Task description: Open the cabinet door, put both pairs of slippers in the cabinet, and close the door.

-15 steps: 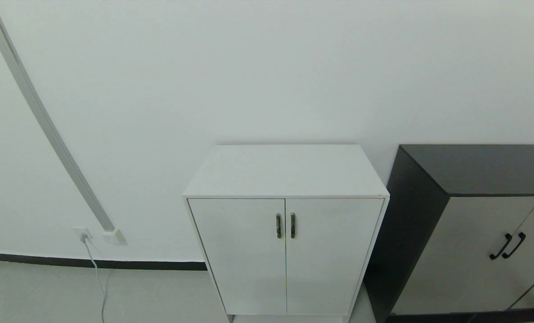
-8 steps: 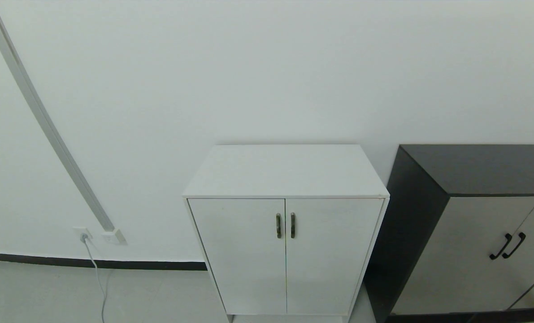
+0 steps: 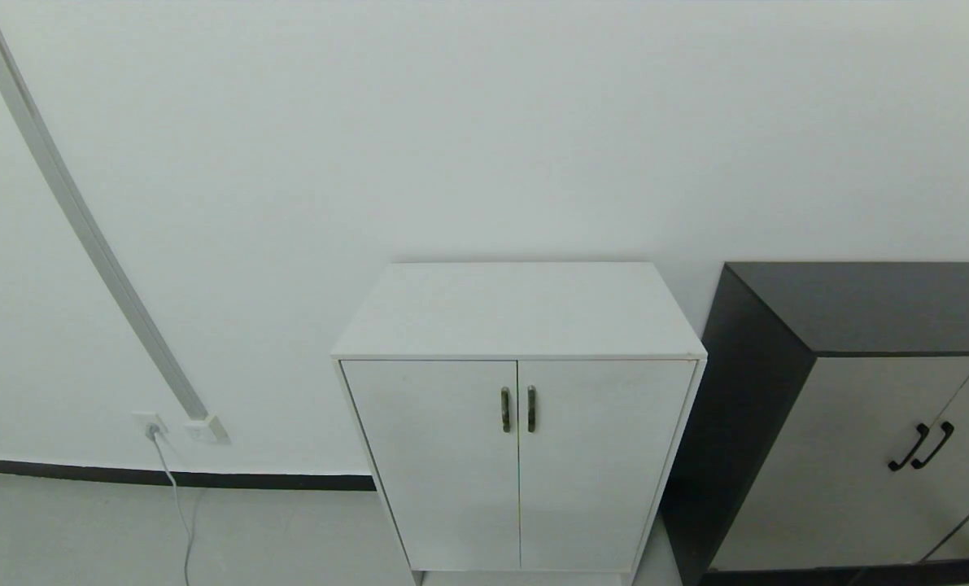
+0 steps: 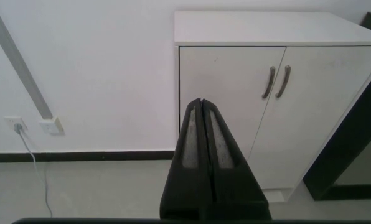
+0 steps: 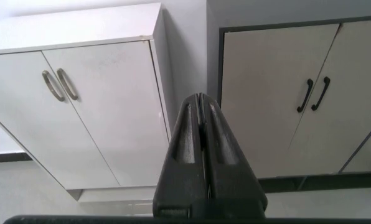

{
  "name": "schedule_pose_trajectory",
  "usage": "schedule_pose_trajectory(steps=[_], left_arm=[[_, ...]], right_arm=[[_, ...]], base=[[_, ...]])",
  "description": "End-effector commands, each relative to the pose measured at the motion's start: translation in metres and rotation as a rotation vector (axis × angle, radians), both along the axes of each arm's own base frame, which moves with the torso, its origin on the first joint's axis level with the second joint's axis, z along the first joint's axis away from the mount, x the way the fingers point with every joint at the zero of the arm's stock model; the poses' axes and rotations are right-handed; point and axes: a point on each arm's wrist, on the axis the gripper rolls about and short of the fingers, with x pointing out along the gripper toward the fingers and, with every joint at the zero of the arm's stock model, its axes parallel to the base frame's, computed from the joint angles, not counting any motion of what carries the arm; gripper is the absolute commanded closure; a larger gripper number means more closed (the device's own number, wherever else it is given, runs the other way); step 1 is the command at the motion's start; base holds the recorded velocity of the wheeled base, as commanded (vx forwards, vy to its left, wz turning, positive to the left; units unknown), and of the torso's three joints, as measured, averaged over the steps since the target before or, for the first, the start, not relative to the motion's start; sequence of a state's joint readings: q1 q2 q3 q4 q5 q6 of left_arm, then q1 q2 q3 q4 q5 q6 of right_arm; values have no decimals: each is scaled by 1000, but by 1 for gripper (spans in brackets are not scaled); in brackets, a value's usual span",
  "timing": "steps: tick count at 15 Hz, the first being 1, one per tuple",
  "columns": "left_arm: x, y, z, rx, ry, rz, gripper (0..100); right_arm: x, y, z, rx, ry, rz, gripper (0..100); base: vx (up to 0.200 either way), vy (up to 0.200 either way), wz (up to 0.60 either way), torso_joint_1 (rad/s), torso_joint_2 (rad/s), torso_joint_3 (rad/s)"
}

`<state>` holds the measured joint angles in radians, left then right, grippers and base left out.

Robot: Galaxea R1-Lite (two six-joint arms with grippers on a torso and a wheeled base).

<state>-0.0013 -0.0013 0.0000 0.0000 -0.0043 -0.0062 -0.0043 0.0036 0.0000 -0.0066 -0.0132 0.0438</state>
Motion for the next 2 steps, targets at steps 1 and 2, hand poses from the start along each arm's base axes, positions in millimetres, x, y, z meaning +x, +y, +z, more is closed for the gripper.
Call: schedule_pose_trajectory(steps=[1,2], left_arm=[[0,0,0,0,1,-1,100],[0,0,0,0,1,-1,100]], right_arm=[[0,0,0,-2,0,1,100],[0,0,0,-2,-2,1,100]], base=[[0,0,0,0,0,0],[0,0,0,0,0,0]])
